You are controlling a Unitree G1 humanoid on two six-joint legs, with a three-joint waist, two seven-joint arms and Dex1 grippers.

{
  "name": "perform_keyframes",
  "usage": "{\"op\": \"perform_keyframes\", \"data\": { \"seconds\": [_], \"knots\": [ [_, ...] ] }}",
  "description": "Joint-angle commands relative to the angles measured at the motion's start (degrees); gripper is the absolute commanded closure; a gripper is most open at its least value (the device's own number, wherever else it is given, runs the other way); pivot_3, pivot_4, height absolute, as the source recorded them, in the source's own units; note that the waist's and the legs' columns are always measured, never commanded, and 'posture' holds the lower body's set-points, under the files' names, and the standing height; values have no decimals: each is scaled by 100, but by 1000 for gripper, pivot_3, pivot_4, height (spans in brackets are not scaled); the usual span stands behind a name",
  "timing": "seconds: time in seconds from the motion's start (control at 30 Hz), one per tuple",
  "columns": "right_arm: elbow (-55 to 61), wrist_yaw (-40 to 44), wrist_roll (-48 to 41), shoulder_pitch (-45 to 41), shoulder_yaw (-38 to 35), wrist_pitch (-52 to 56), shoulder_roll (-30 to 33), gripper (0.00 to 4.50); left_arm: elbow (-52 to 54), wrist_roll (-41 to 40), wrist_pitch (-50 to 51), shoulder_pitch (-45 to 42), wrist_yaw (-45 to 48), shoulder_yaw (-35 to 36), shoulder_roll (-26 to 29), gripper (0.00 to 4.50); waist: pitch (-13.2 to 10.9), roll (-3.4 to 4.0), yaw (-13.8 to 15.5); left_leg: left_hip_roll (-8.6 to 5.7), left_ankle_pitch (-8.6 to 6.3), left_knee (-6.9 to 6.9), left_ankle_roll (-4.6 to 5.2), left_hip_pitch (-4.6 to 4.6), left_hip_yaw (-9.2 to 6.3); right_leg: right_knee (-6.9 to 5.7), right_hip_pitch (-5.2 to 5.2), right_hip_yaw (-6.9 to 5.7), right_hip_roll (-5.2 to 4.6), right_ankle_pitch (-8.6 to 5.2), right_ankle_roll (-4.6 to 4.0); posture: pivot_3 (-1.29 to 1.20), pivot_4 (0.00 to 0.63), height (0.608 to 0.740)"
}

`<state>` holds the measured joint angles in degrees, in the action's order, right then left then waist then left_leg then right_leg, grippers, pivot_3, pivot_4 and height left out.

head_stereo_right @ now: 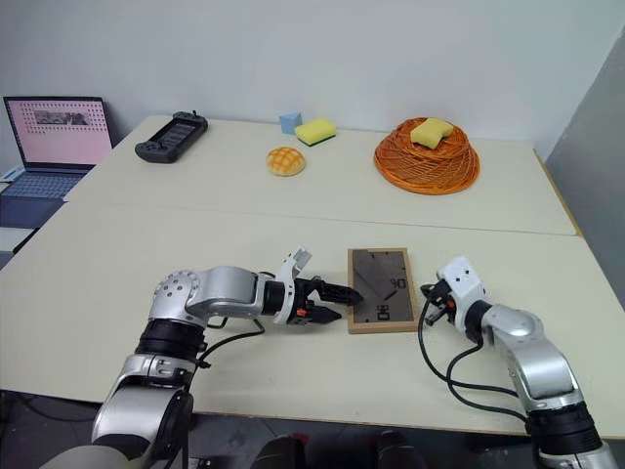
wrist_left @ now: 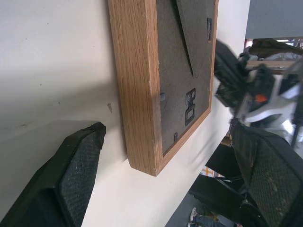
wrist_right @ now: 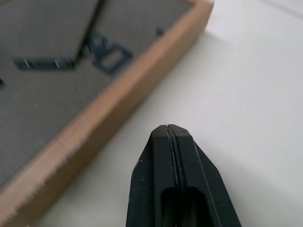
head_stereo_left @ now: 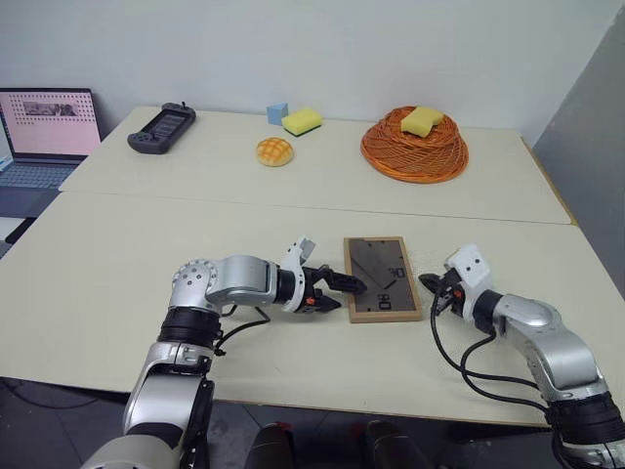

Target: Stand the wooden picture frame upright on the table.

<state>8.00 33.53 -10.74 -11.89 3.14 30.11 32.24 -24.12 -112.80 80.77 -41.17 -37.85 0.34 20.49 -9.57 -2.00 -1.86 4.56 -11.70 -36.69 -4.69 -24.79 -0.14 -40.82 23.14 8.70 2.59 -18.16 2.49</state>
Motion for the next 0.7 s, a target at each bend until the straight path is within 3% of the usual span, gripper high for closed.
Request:
{"op": "perform_keyframes", "data": {
  "seconds": [0.03, 0.7],
  "knots": [
    [172, 5, 42, 65, 137, -64, -142, 4500, -10, -20, -85, -54, -14, -38, 1, 18, 0, 0, -1, 0, 0, 0, 0, 0, -1, 0, 0, 0, 0, 0, 0, 0, 150, 740],
    [902, -290, -44, -438, 460, 669, -1023, 4500, -46, -20, -283, -78, -59, 24, -4, 18, 0, 0, -6, 2, 1, 2, -2, 0, -1, 0, 3, -1, 1, 0, 1, 0, 150, 740]
  ]
}}
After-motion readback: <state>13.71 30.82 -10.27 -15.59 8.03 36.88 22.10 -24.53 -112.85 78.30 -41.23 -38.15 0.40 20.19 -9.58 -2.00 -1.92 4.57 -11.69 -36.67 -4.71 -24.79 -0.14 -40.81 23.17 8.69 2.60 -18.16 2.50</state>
